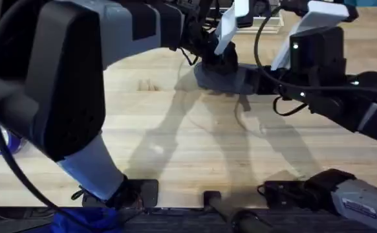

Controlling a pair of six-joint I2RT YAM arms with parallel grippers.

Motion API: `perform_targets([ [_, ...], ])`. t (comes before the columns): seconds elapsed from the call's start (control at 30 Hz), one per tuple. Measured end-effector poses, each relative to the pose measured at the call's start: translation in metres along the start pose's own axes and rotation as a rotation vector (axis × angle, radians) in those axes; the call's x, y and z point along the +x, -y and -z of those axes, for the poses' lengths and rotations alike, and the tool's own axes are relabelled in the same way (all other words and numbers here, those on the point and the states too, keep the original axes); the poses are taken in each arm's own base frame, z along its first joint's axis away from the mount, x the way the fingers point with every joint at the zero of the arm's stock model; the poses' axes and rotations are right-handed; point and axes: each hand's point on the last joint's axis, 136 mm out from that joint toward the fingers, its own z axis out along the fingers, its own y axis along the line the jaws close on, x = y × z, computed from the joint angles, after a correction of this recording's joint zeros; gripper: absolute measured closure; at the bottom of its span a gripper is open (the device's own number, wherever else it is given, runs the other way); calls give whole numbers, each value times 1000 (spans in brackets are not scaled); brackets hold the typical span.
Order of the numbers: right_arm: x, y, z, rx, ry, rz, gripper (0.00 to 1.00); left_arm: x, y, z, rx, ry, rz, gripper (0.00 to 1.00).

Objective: Unzip the bag, pick up the pens from the table one at a time and place them inside, then zip the bag closed.

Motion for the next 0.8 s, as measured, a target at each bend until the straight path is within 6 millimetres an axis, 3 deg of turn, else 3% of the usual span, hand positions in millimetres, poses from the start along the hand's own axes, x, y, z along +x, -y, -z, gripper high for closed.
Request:
perform_targets([
  [0.37,-13,-3,21,-22,63,-4,969,0,0,0,1,0,0,959],
  [0.8,-4,5,28,12,37,-2,970,0,1,0,4,-1,4,959],
])
